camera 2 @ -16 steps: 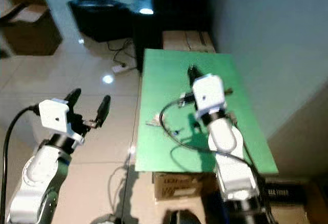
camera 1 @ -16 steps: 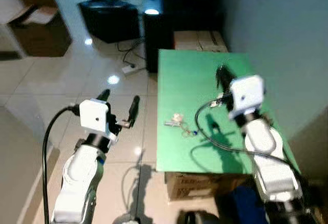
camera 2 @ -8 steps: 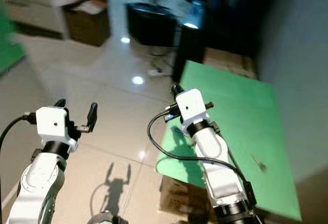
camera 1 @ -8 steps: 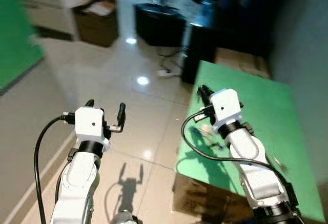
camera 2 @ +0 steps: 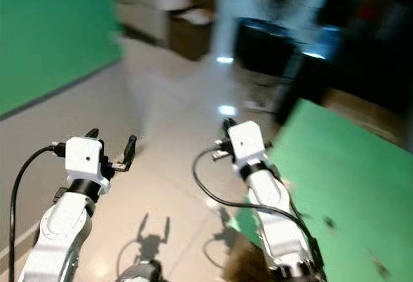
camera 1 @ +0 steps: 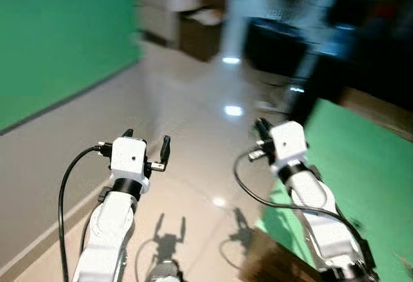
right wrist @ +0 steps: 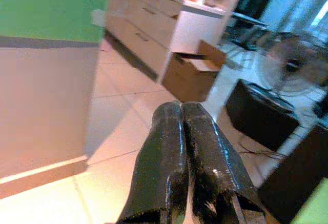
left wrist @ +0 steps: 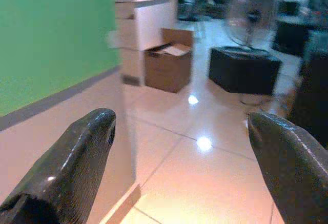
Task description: Hang keys on a hook
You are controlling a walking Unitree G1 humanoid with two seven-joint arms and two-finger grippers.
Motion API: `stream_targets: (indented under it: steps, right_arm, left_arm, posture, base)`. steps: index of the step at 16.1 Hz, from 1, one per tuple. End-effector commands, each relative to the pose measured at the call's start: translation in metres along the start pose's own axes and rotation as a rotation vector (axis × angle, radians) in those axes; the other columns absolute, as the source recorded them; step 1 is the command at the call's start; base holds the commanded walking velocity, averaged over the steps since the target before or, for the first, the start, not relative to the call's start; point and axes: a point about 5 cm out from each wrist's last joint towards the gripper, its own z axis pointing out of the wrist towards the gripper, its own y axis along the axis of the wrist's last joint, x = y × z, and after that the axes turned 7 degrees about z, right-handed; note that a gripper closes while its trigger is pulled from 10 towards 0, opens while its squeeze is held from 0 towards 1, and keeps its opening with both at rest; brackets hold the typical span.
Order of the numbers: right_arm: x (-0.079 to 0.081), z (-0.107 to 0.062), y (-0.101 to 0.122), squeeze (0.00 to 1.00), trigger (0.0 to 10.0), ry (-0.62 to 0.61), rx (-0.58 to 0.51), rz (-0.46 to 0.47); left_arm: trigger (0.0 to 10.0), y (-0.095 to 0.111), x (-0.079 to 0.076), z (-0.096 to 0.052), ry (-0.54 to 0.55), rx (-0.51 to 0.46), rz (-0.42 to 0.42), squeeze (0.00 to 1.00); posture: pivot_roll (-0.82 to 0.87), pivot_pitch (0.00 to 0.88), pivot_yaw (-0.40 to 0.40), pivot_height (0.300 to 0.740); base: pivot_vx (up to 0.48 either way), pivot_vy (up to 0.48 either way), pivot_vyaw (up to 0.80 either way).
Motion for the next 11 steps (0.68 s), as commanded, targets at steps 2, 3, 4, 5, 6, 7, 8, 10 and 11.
stream_targets:
  steps: [2, 3, 4, 5, 6, 7, 8, 10, 11]
  right_arm:
    - [-0.008, -0.002, 0.000, 0.00, 10.0, -0.046, -0.012, 0.019]
    - [-0.008, -0.003, 0.000, 0.00, 10.0, -0.051, -0.008, 0.019]
    - [-0.006, -0.005, -0.001, 0.00, 10.0, -0.051, -0.006, 0.019]
    - [-0.005, -0.007, -0.005, 0.00, 10.0, -0.048, 0.010, 0.025]
    - [-0.004, -0.010, -0.008, 0.00, 10.0, -0.044, 0.025, 0.031]
    - [-0.005, -0.011, -0.011, 0.00, 10.0, -0.046, 0.037, 0.031]
    - [-0.005, -0.010, -0.013, 0.00, 10.0, -0.048, 0.043, 0.028]
    - [-0.007, -0.009, -0.014, 0.00, 10.0, -0.055, 0.049, 0.028]
    - [-0.008, -0.010, -0.016, 0.00, 10.0, -0.066, 0.059, 0.028]
  left_arm:
    - [10.0, 0.000, -0.002, 0.002, -0.012, 0.012, -0.009, 0.00]
    - [10.0, 0.001, -0.004, 0.003, -0.025, 0.007, -0.004, 0.00]
    - [10.0, 0.000, -0.005, 0.003, -0.034, 0.007, 0.002, 0.00]
    - [10.0, -0.002, -0.006, 0.003, -0.037, 0.015, 0.008, 0.00]
    - [10.0, -0.003, -0.007, 0.002, -0.032, 0.031, 0.002, 0.00]
    - [10.0, -0.003, -0.008, 0.002, -0.028, 0.027, 0.011, 0.00]
    - [10.0, -0.002, -0.008, 0.003, -0.029, 0.015, 0.013, 0.00]
    - [10.0, 0.003, -0.015, 0.004, -0.089, -0.030, 0.039, 0.00]
    - [10.0, 0.005, -0.016, 0.004, -0.092, -0.039, 0.045, 0.00]
  posture:
    - [-0.07, 0.005, -0.044, 0.740]
    - [-0.07, 0.005, -0.039, 0.740]
    - [-0.08, 0.007, -0.037, 0.740]
    - [-0.08, 0.008, -0.038, 0.740]
    - [-0.08, 0.007, -0.038, 0.740]
    - [-0.08, 0.005, -0.044, 0.740]
    - [-0.08, 0.002, -0.045, 0.740]
    - [-0.08, 0.000, -0.049, 0.740]
    - [-0.07, 0.000, -0.047, 0.740]
  base:
    - [0.000, 0.000, 0.80]
    - [0.000, 0.000, 0.80]
    - [0.000, 0.000, 0.80]
    - [0.000, 0.000, 0.80]
    - [0.000, 0.000, 0.80]
    - [0.000, 0.000, 0.80]
    - [0.000, 0.000, 0.80]
    - [0.000, 0.000, 0.80]
    - [0.000, 0.000, 0.80]
